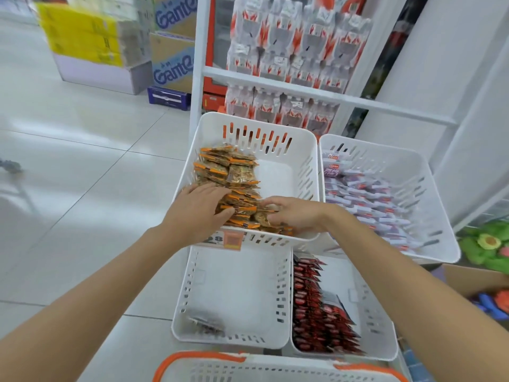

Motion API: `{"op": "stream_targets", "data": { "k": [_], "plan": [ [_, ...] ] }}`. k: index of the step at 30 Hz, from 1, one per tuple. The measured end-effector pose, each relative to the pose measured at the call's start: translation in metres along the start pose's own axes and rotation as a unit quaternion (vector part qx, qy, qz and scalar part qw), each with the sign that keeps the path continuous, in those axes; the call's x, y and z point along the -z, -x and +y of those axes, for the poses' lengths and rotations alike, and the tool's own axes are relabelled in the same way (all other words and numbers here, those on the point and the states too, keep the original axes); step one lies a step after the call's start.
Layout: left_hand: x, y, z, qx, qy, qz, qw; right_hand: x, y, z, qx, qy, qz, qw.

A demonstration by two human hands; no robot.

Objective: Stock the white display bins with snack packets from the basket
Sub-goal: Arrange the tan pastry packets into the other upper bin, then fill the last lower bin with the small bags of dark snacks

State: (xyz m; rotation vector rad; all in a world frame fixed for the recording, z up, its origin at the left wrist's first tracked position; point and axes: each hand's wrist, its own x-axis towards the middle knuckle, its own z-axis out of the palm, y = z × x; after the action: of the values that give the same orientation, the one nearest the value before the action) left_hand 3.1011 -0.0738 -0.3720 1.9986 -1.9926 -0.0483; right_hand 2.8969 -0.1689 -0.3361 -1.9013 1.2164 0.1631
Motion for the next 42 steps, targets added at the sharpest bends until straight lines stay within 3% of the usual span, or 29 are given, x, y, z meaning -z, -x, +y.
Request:
{"op": "stream_targets", "data": {
  "k": [4,9,17,22,27,30,33,37,42],
  "plan": [
    [-0.001,0.000,-0.002,0.003,-0.002,-0.001,1.000,-0.005,0.000,0.002,0.010,-0.048,0.051,0.997],
    [-0.003,0.000,-0.001,-0.004,-0.003,0.003,1.000,-0.008,0.005,0.012,0.008,-0.051,0.046,0.998],
    [-0.004,0.001,0.000,-0.003,-0.005,0.007,1.000,-0.012,0.006,0.008,-0.014,-0.276,0.047,0.960],
    [-0.004,0.000,-0.002,0.000,0.021,0.024,0.999,-0.013,0.018,0.005,-0.001,-0.140,0.044,0.989],
    [0.003,0.010,0.010,0.002,0.068,0.103,0.992,-0.026,0.031,-0.001,0.088,-0.025,0.199,0.976],
    [0.011,0.035,0.026,0.009,0.107,0.162,0.981,-0.044,0.050,0.000,0.150,-0.036,0.347,0.925],
    [0.010,0.077,0.053,0.028,0.156,0.132,0.978,-0.075,0.085,0.007,0.195,-0.044,0.425,0.883],
    [-0.027,0.152,0.083,0.061,0.191,0.025,0.979,-0.141,0.125,0.045,0.174,-0.055,0.360,0.915],
    [-0.100,0.253,0.093,0.128,0.241,-0.102,0.957,-0.241,0.153,0.146,0.041,0.001,0.138,0.990]
  ]
}}
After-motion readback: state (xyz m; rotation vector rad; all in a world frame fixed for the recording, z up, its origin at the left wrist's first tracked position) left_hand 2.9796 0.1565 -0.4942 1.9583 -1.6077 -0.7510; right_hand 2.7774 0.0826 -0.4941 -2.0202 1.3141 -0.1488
